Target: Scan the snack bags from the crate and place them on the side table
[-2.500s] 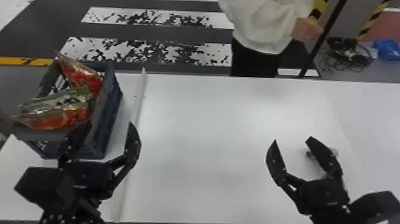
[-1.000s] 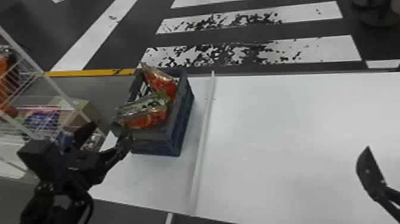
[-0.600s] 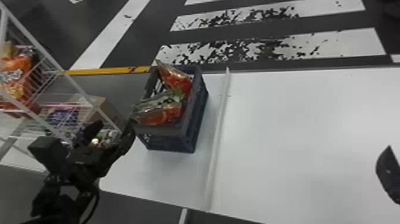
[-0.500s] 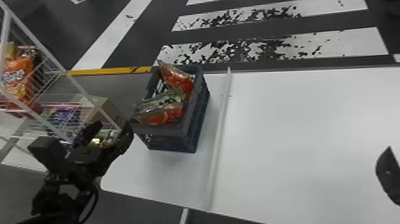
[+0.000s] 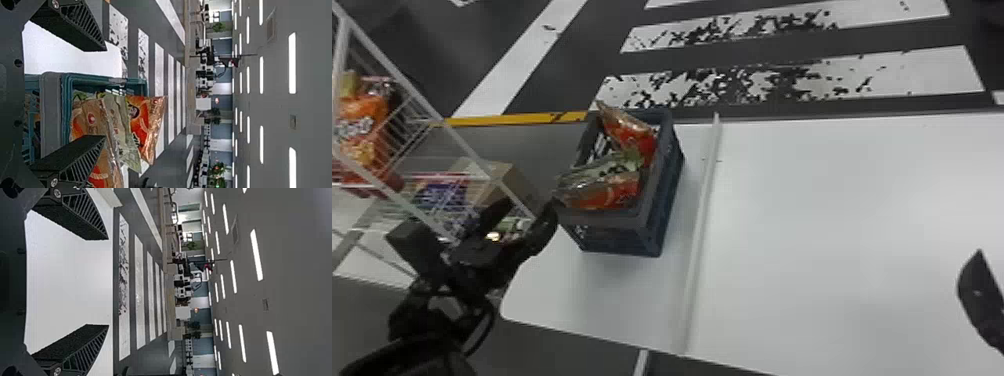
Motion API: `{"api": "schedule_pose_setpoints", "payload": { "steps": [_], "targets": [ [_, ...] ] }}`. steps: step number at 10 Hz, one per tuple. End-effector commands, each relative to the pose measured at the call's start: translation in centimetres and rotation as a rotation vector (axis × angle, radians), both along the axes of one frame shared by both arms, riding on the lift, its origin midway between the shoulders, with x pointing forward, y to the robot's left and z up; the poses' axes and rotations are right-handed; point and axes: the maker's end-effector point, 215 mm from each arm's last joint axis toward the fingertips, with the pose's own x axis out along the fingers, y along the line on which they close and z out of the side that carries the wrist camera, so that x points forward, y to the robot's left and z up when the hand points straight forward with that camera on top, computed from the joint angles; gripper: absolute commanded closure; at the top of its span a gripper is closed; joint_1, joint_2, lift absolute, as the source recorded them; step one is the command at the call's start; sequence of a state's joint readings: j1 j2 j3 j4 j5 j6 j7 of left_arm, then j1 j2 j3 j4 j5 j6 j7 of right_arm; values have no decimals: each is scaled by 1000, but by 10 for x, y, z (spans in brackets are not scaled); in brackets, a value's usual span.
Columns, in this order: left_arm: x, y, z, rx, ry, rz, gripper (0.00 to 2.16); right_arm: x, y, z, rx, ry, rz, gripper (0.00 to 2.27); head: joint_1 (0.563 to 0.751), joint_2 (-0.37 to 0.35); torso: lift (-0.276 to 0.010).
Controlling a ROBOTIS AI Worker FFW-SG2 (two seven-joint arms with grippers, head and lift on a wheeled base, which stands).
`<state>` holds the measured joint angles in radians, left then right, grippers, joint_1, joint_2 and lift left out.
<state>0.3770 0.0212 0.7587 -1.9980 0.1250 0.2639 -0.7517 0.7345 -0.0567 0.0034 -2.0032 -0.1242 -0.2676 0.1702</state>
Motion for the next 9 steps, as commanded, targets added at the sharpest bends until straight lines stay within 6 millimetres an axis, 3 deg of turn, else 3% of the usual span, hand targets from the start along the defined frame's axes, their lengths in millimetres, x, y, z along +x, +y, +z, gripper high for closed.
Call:
{"api": "schedule_pose_setpoints", "payload": {
  "steps": [1, 9],
  "targets": [
    [5, 0, 3, 25, 3, -39, 83, 0, 0, 1, 0, -1, 0, 80, 695, 350, -94],
    [36, -11, -27, 48, 93, -219, 140, 2, -3, -3, -5, 3, -3, 80, 695, 350, -94]
  ]
}}
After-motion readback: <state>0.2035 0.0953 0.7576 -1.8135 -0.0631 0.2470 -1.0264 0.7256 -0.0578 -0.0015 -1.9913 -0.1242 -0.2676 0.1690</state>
